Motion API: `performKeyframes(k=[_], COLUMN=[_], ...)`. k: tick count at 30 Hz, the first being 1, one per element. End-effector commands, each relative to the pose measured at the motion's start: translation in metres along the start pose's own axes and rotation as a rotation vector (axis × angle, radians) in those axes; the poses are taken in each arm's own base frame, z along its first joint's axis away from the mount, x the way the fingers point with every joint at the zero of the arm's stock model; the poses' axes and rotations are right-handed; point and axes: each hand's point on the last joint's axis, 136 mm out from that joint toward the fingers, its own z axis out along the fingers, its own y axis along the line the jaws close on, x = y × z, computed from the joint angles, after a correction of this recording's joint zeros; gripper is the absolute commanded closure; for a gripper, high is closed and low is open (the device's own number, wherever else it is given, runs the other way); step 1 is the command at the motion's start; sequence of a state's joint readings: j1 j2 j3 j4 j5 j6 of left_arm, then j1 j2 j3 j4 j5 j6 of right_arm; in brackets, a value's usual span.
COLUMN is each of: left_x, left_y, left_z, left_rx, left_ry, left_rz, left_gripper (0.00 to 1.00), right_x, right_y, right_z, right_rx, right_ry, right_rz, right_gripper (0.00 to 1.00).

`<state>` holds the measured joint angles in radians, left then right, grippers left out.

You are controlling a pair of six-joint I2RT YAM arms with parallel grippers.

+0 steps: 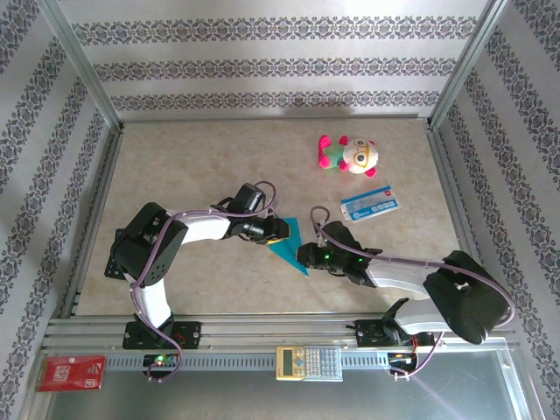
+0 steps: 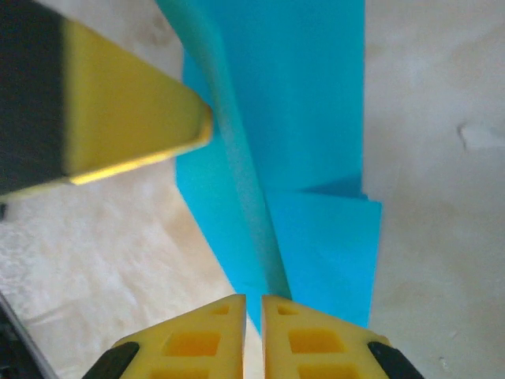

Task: Fold a paper plane with a square sheet of paper (pick it up from the middle)
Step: Fourth fold the wing at the center of the table.

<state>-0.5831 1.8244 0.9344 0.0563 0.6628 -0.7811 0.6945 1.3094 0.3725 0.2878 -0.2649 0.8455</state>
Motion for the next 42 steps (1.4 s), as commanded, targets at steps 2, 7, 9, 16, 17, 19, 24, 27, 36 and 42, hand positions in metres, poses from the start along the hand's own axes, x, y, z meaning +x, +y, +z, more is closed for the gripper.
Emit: performKeyframes(k=[2, 7, 9, 16, 17, 19, 24, 27, 36, 42], left_x=[0.001, 0.001, 0.001, -0.002, -0.002, -0.002, -0.002, -0.001, -0.001, 0.000], left_y=[-0.009, -0.009, -0.008, -0.006, -0.006, -0.006, -0.004, -0.003, -0.002, -0.003], left_z=[0.000, 0.000, 0.001, 0.003, 0.004, 0.004, 0.006, 0.006, 0.006, 0.006], left_rx=[0.033, 0.030, 0.029, 0.014, 0.013, 0.012, 0.008, 0.006, 0.001, 0.003], left_ry=[-0.009, -0.007, -0.002, -0.001, -0.001, 0.000, 0.004, 0.007, 0.008, 0.011], left_rz=[0.014, 0.015, 0.012, 0.006, 0.004, 0.005, 0.002, 0.000, -0.001, 0.000], left_gripper=[0.64, 0.64, 0.64, 0.65, 0.65, 0.65, 0.66, 0.66, 0.66, 0.66], right_x=[-0.007, -0.015, -0.015, -0.006, -0.005, -0.002, 0.002, 0.001, 0.007, 0.005], right_y=[0.003, 0.003, 0.004, 0.007, 0.008, 0.011, 0.011, 0.001, -0.001, -0.001], right_z=[-0.007, -0.006, -0.006, -0.012, -0.014, -0.016, -0.018, -0.016, -0.002, 0.011], right_rx=[-0.005, 0.027, 0.034, 0.068, 0.062, 0.058, 0.114, 0.206, 0.257, 0.278], right_ry=[-0.027, -0.043, -0.042, -0.041, -0.042, -0.041, -0.042, -0.051, -0.019, 0.000], right_rz=[-0.018, -0.058, -0.078, -0.173, -0.184, -0.209, -0.276, -0.299, -0.342, -0.359], right_gripper=[0.83, 0.79, 0.78, 0.70, 0.69, 0.69, 0.67, 0.66, 0.63, 0.68])
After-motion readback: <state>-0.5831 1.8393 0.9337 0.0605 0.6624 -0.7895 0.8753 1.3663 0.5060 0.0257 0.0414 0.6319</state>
